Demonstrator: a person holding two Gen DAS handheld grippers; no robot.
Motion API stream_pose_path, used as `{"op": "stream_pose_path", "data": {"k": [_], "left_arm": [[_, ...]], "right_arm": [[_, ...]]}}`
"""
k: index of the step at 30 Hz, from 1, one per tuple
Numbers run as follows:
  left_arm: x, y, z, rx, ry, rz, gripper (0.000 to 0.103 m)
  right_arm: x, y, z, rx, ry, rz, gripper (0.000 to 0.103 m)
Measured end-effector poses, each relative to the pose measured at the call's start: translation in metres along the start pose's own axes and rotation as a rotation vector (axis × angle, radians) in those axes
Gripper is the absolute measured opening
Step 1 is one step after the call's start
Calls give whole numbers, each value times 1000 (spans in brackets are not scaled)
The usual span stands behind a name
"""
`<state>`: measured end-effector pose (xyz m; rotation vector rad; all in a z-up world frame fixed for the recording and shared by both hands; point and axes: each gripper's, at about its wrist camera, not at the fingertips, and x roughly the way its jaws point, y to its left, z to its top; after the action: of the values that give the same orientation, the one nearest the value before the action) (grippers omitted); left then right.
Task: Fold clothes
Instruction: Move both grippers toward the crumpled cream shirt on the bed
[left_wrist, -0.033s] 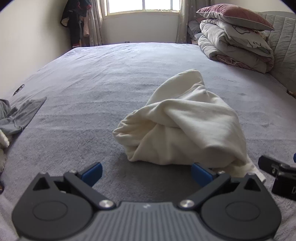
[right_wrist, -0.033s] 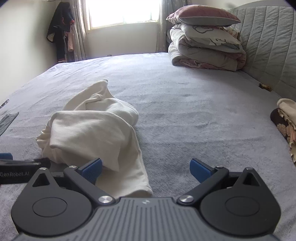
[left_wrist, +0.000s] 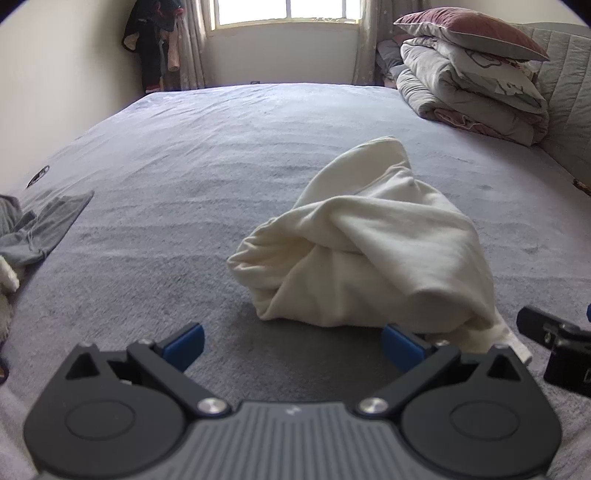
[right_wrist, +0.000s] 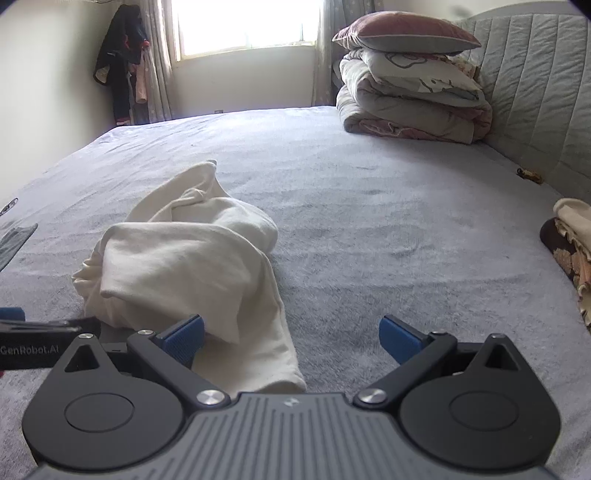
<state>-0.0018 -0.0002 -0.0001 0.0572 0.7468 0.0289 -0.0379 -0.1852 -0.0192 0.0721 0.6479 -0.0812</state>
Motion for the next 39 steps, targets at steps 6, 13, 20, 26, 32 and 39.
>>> {"op": "stream_pose_path", "data": {"k": [6, 13, 20, 26, 32, 39], "left_arm": [[3, 9, -4, -42, 13, -26, 103], [7, 33, -9, -82, 6, -34, 103], [11, 39, -11, -104, -25, -45, 103], [9, 45, -10, -137, -52, -86, 103], [8, 46, -10, -109, -48, -166, 103], [29, 43, -7, -72, -23, -207, 103]], "right_arm": [[5, 9, 0, -47, -3, -16, 103], [11, 13, 0, -35, 19, 3, 103], [17, 11, 0, -31, 29, -5, 103], [16, 8, 0, -33, 35, 4, 103], [17, 7, -5, -19, 61, -54, 103], [11, 9, -2, -5, -26, -17, 103]]}}
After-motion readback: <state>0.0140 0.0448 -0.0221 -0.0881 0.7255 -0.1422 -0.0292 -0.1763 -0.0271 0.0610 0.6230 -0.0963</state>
